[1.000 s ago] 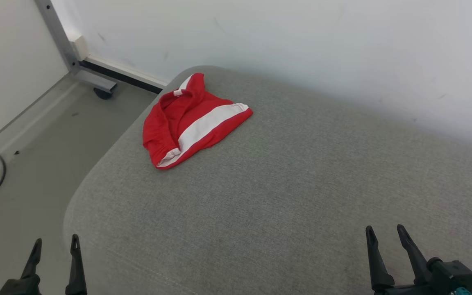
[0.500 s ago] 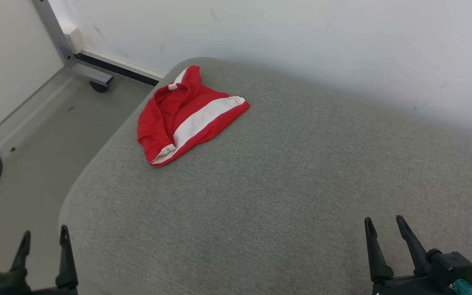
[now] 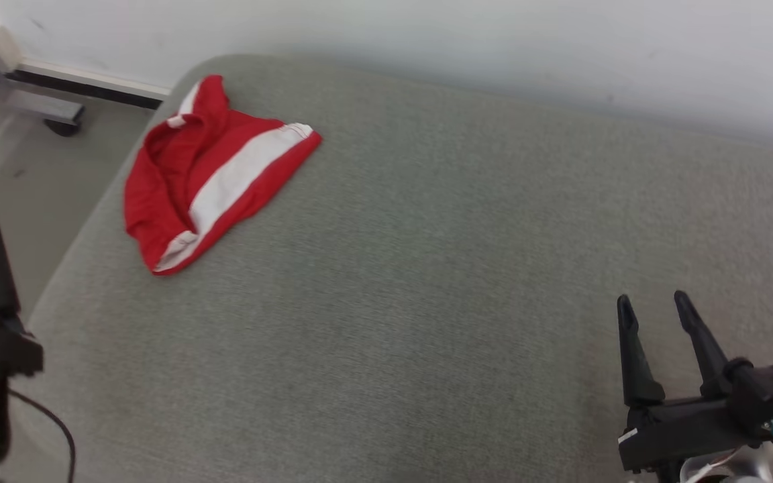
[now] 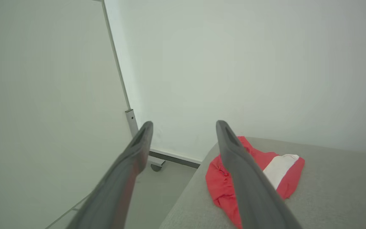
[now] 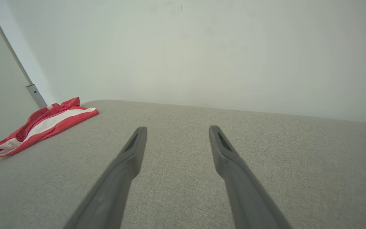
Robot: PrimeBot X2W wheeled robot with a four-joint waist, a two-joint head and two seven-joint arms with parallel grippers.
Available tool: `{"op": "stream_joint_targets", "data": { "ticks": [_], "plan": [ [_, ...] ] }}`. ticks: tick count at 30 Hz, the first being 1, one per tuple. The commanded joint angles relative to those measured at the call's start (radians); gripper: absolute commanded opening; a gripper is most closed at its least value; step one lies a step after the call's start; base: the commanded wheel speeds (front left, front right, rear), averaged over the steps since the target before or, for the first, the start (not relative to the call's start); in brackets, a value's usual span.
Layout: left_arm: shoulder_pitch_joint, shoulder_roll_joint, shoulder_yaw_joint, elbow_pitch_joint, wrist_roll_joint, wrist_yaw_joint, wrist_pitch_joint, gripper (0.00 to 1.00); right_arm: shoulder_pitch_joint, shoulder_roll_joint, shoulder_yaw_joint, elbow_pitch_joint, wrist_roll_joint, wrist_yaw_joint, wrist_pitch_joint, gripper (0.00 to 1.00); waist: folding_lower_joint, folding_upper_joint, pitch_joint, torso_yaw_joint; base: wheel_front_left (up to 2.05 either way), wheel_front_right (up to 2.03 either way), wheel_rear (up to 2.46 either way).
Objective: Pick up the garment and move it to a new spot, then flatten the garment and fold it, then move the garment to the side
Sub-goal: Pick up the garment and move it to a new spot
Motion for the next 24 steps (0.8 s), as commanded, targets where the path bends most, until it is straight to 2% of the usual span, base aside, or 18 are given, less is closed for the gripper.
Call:
{"op": "stream_joint_targets", "data": {
  "ticks": [1, 12, 24],
  "plan": [
    [-0.053, 0.017, 0.001, 0.015, -0.007, -0.009, 0.001, 1.0, -0.019, -0.001, -0.006, -0.016, -0.008, -0.002, 0.003, 1.0, -0.0001, -0.0001, 0.109, -0.108, 0.0, 0.0, 0.0],
    [-0.332, 0.146, -0.018, 0.169, -0.058, -0.049, 0.036, 1.0, -0.087, -0.001, -0.011, -0.072, -0.008, -0.002, -0.012, 1.0, -0.0001, -0.0001, 0.285, -0.258, 0.0, 0.0, 0.0],
    [-0.515, 0.243, -0.114, 0.425, -0.092, -0.056, 0.144, 1.0, -0.109, 0.0, -0.019, -0.112, -0.015, -0.002, -0.014, 1.0, -0.0001, -0.0001, 0.37, -0.343, 0.0, 0.0, 0.0]
  ]
}}
